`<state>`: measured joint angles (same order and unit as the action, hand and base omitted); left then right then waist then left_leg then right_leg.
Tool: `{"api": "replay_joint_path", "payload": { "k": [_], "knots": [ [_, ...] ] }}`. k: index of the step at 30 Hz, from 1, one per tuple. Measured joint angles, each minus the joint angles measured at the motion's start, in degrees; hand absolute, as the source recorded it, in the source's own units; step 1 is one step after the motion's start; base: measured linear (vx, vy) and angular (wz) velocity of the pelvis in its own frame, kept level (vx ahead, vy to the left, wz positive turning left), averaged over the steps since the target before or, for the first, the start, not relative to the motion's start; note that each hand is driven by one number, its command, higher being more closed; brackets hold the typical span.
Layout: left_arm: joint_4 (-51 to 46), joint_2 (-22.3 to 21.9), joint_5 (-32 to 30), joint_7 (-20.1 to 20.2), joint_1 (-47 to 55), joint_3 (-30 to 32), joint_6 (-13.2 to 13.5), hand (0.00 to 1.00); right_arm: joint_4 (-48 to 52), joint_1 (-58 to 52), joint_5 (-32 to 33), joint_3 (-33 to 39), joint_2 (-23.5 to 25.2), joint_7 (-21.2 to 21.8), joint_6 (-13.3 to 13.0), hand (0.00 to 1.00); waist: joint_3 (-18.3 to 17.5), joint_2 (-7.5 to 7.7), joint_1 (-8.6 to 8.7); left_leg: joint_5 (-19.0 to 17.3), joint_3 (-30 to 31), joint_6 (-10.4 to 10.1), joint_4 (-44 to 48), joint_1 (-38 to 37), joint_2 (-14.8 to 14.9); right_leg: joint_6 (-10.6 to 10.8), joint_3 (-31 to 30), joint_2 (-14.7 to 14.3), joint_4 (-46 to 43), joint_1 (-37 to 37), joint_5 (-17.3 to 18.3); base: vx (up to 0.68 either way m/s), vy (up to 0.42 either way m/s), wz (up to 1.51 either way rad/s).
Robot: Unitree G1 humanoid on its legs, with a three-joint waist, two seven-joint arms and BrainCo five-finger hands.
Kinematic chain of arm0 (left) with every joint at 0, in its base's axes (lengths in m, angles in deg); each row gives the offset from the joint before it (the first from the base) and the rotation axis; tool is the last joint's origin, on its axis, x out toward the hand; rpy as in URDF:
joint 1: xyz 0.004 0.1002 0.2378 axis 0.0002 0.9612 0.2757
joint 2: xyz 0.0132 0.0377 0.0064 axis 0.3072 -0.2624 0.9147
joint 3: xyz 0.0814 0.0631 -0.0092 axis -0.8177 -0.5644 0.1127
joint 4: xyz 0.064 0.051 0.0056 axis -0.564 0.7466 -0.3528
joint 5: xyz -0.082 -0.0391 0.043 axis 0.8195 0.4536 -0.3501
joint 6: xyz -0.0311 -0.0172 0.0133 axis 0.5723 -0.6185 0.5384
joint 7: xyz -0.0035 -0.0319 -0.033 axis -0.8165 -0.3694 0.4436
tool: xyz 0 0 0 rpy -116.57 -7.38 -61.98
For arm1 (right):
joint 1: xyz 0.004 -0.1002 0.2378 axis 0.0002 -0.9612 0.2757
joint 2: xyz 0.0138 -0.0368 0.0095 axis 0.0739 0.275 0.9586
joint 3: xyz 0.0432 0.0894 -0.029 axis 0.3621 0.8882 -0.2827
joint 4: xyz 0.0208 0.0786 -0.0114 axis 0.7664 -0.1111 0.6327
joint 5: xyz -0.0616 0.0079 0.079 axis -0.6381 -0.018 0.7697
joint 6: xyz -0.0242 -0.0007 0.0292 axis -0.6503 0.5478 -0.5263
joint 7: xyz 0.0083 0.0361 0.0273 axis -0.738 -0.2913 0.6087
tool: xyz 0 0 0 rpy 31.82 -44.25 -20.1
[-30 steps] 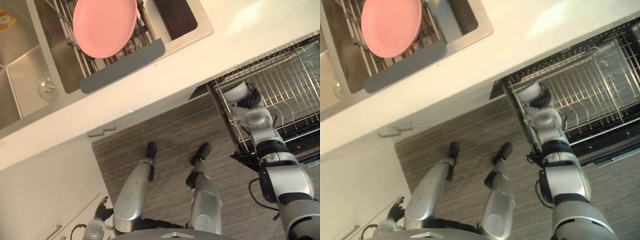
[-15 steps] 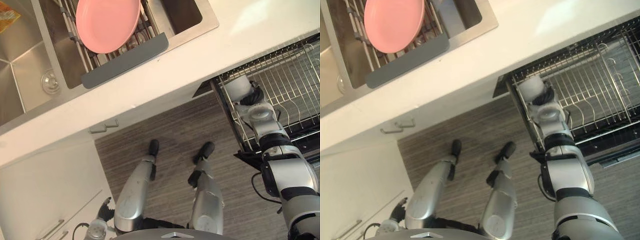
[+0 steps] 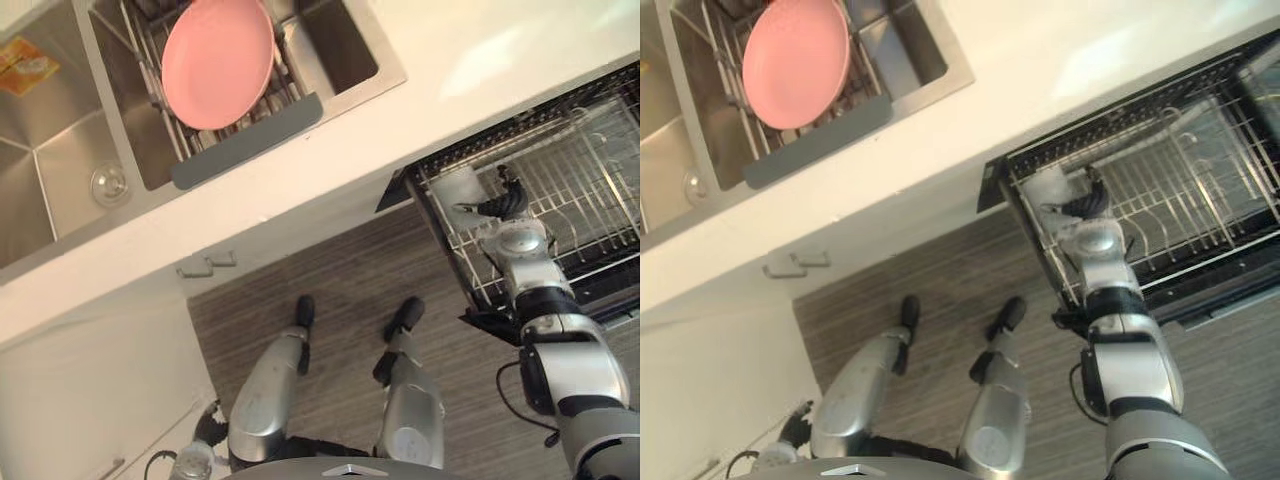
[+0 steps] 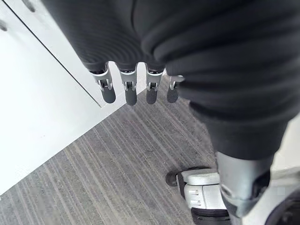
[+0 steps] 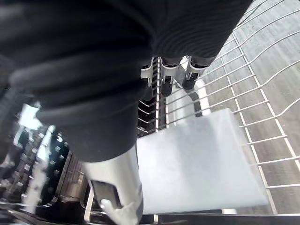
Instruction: Walk over to the sink, pick up the cup, carry it to the dishwasher, place the cup inside the dishwasher, then close the dishwasher door
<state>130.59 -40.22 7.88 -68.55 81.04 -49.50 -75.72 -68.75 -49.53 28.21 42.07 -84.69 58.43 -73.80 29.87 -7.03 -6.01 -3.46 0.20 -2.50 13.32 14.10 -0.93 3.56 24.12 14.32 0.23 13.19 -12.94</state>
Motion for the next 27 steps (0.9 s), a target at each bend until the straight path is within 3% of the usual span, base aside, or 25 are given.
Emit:
{"api": "replay_joint_path", "payload": {
  "k": [2,3,5,9,15,18,20,22,27],
  "knots": [
    [-0.61,-0.17,0.03,0.17,1.87,1.88,-0.44,0.00,6.99,-6.66,0.65,2.43,3.73,-0.60,-2.42,0.00,-2.13,1.43,1.26,-0.52,-0.45,-0.06,-0.62,-1.38,0.14,0.46,-0.34,-0.63,2.17,-1.64,-0.49,0.09,-0.007,-0.20],
    [-0.62,-0.12,0.00,0.59,3.37,3.56,-0.98,0.00,10.45,-11.40,0.61,3.38,6.41,-1.42,-3.45,0.00,-4.71,2.90,1.97,-0.98,-1.03,-0.05,-0.65,-2.11,0.48,0.59,-0.76,-1.18,3.42,-2.53,-0.83,0.13,-0.013,-0.22],
    [-0.62,-0.10,-0.09,1.48,4.57,5.02,-1.63,0.00,14.39,-17.04,0.64,5.21,9.48,-1.58,-4.48,0.00,-7.01,4.23,2.29,-1.86,-2.04,0.10,-0.61,-4.57,1.13,1.11,-1.56,-1.90,4.43,-4.82,-1.04,0.15,-0.019,-0.31],
    [-0.58,-0.31,-0.87,2.37,7.09,8.92,-3.65,0.00,23.75,-29.03,1.00,6.60,15.04,-0.87,-7.04,0.00,-13.93,6.05,3.22,-3.28,-3.72,-0.17,-2.72,-10.08,2.10,1.42,-2.95,-2.76,4.73,-8.25,0.10,0.15,-0.011,-0.28],
    [-0.53,-1.06,-1.88,2.50,8.52,12.51,-5.37,0.00,26.63,-34.83,3.50,6.90,20.28,3.25,-8.61,0.00,-17.83,7.18,3.82,-4.36,-4.97,-0.61,-4.46,-13.95,2.74,1.86,-3.55,-3.52,4.84,-10.73,1.61,0.06,-0.008,-0.14],
    [-0.54,-1.51,-0.31,2.46,8.67,14.57,-5.39,0.00,33.26,-37.53,10.17,6.77,23.51,7.13,-12.01,0.00,-19.01,7.38,3.94,-4.57,-5.12,-0.82,-4.56,-14.55,3.28,1.58,-3.46,-3.76,4.85,-11.28,2.06,0.00,0.000,0.00],
    [-0.72,-2.35,3.99,2.46,8.68,17.01,-5.41,0.00,39.22,-38.34,17.44,6.73,25.12,12.18,-15.75,0.00,-19.58,7.49,3.92,-4.56,-5.05,-0.81,-4.59,-14.90,3.72,1.62,-3.31,-4.19,4.84,-11.70,2.10,0.02,-0.032,0.00],
    [-0.79,-2.72,7.77,2.48,8.71,17.83,-6.24,0.00,42.49,-38.35,22.70,6.73,25.39,16.28,-17.15,0.00,-19.64,7.46,3.88,-4.74,-4.71,-1.02,-4.68,-15.53,4.00,1.45,-2.88,-4.47,4.85,-13.00,2.32,0.01,-0.031,0.06],
    [-0.48,-3.89,15.19,2.71,8.94,22.28,-8.92,0.00,44.65,-38.26,37.18,6.30,25.99,25.17,-16.51,0.00,-21.18,7.66,2.98,-4.52,-2.72,-1.14,-5.62,-16.51,4.30,1.55,-0.88,-4.76,4.84,-15.07,3.17,0.03,-0.019,0.24]
  ]
}}
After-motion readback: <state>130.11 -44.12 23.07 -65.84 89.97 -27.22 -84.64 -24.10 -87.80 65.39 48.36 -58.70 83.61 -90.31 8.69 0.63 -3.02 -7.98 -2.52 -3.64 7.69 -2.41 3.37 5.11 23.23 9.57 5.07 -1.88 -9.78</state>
